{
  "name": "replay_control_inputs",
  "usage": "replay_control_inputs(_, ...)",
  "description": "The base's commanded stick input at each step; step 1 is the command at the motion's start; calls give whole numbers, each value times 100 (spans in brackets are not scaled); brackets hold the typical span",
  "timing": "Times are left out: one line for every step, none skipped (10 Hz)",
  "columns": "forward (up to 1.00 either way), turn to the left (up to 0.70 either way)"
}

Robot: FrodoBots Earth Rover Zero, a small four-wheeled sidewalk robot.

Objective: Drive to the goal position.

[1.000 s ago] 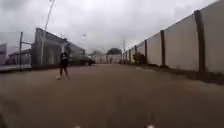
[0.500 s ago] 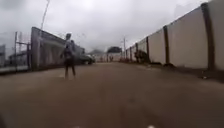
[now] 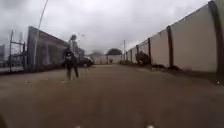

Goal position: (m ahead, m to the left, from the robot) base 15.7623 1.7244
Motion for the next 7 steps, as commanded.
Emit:
replay_control_inputs(100, 0)
replay_control_inputs(100, 0)
replay_control_inputs(100, 0)
replay_control_inputs(100, 0)
replay_control_inputs(100, 0)
replay_control_inputs(100, 0)
replay_control_inputs(100, 0)
